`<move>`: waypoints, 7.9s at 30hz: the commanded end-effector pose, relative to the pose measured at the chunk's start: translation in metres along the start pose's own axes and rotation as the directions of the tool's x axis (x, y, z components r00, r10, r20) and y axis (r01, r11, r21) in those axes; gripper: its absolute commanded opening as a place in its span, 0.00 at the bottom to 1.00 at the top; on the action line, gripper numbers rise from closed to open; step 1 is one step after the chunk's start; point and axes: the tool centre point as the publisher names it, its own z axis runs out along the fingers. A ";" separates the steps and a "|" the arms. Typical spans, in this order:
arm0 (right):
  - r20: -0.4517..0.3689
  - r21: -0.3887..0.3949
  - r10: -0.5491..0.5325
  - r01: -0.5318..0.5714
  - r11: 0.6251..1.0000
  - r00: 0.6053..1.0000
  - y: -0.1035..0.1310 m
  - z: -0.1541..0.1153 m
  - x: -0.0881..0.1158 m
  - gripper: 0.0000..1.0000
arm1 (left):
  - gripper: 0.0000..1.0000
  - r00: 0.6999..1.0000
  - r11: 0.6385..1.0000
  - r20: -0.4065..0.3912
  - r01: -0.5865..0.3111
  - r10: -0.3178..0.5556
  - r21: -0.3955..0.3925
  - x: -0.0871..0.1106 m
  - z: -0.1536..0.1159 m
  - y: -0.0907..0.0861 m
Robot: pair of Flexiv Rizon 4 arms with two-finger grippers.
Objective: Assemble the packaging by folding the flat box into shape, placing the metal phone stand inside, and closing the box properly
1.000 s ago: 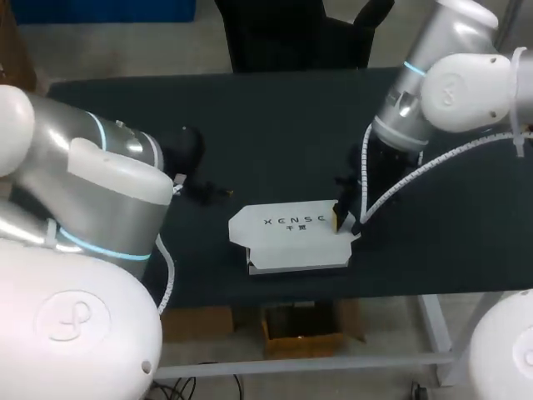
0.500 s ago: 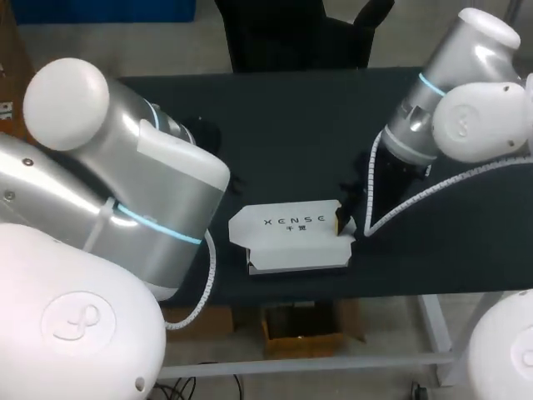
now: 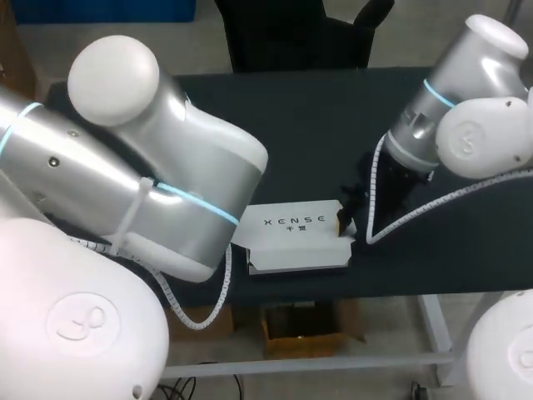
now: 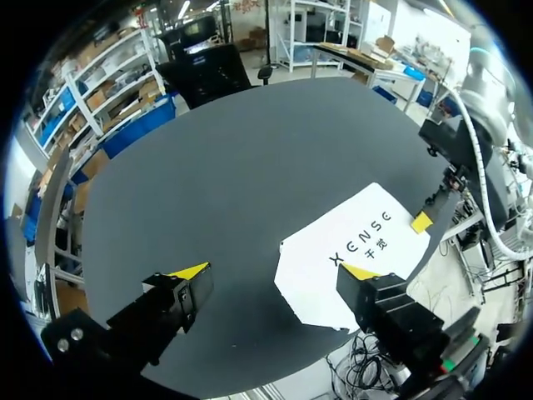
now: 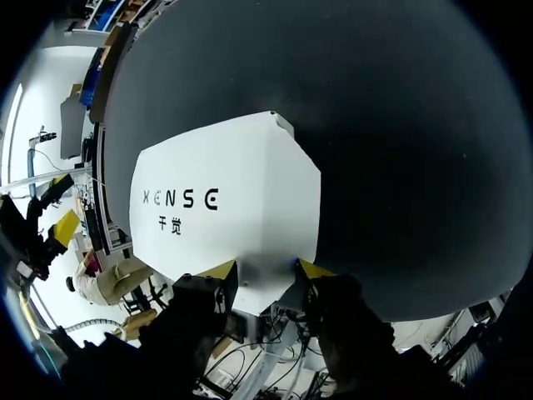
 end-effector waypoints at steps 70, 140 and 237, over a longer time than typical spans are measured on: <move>-0.035 -0.098 -0.039 0.036 0.995 0.999 -0.005 0.008 0.000 0.41 | 0.45 0.801 0.617 -0.028 0.438 -0.598 -0.654 0.064 0.059 0.061; -0.112 -0.178 -0.139 0.118 0.977 0.984 0.024 0.012 0.007 0.42 | 0.46 0.795 0.771 -0.116 0.525 -0.596 -0.360 0.069 0.072 0.065; -0.292 -0.194 -0.089 0.032 0.980 0.952 0.024 0.018 0.008 0.41 | 0.45 0.739 0.761 -0.224 0.550 -0.636 -0.345 0.062 0.084 0.068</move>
